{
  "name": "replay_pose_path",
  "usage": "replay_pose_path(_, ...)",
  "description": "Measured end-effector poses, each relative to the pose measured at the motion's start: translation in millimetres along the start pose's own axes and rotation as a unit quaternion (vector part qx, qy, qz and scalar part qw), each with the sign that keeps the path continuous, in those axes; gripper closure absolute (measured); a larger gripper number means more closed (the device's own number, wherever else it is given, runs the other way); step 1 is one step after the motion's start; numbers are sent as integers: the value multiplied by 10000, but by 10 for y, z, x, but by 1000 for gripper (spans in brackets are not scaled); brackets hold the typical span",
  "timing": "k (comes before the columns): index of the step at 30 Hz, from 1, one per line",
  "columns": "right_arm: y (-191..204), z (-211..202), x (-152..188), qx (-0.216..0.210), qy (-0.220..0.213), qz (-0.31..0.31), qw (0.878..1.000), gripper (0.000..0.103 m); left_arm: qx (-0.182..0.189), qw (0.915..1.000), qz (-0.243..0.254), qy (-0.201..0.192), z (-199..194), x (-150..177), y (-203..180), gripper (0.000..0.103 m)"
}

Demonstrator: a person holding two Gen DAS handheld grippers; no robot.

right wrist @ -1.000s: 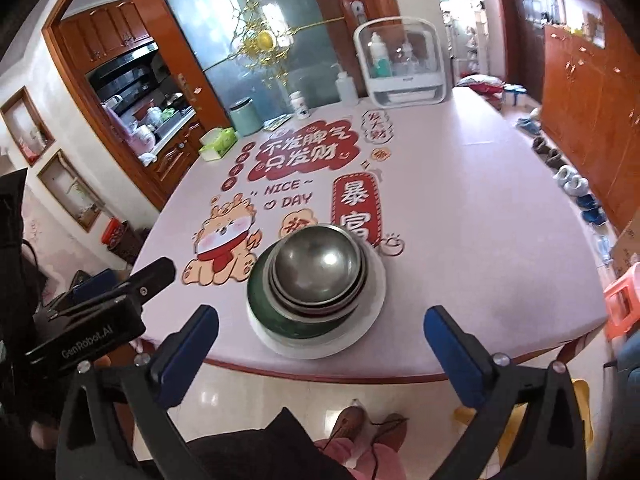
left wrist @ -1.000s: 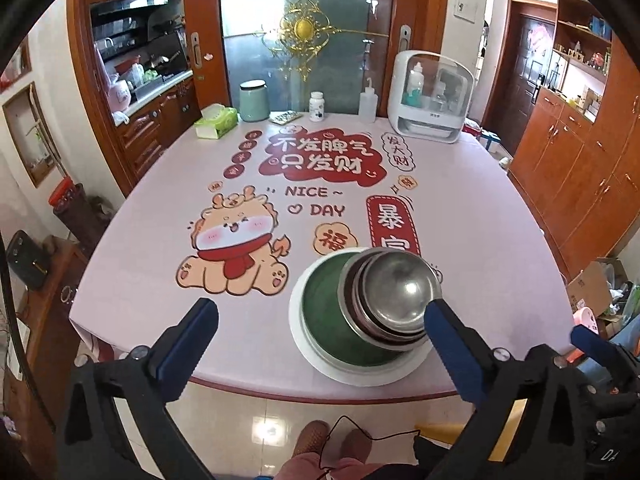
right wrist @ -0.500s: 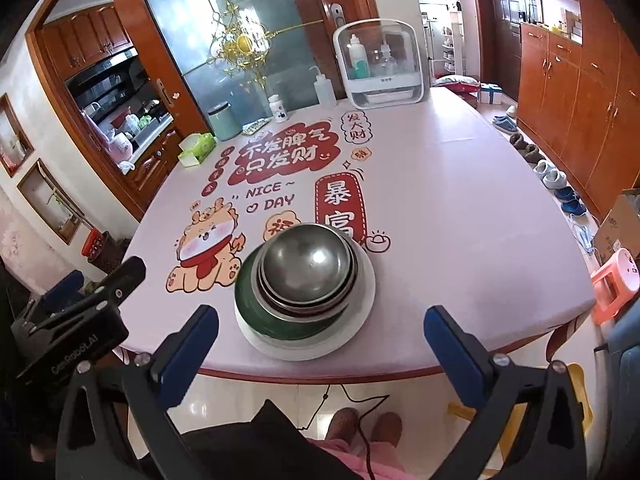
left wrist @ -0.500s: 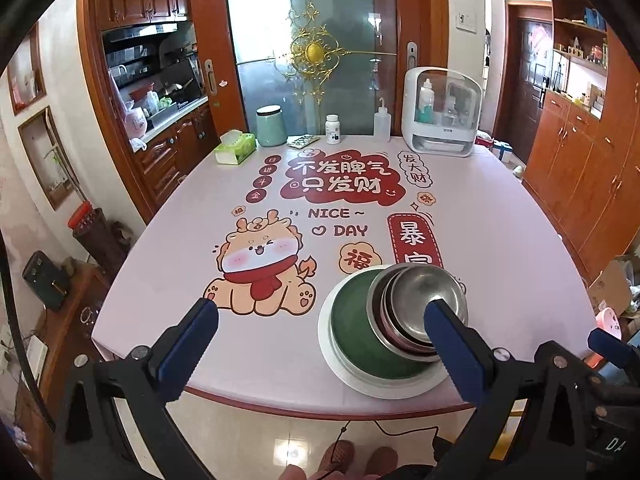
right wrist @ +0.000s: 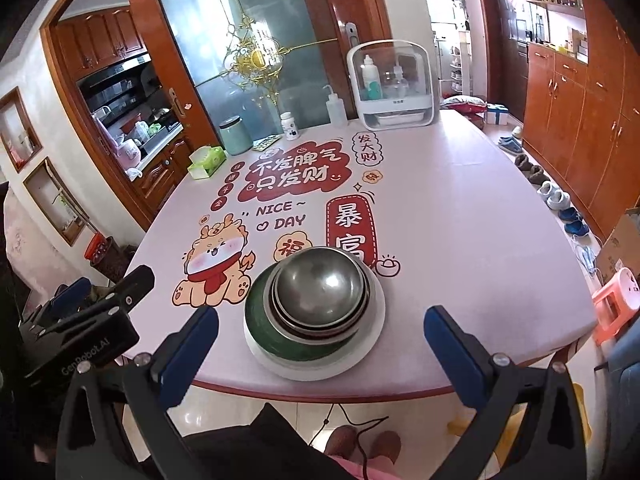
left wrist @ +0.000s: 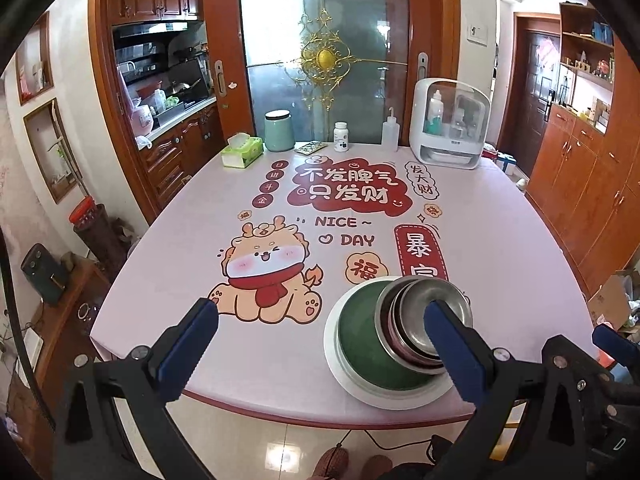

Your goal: Organize plates and bowls

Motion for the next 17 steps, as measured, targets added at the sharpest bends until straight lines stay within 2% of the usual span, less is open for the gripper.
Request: replay_pose_path(17,23,132,-33,-87,145,-74,9998,0,-96,9999,-95,108,78,-16,12,1)
Point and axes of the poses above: each gripper's, at about its wrist camera, not at the fingertips, and z roughly the way its jaws point, y to its left, x to its underside, the point moved 1 cm from there along z, roughly the way its jaws point, and after that the axes turned 8 degrees about -y, right-handed, at the moved point
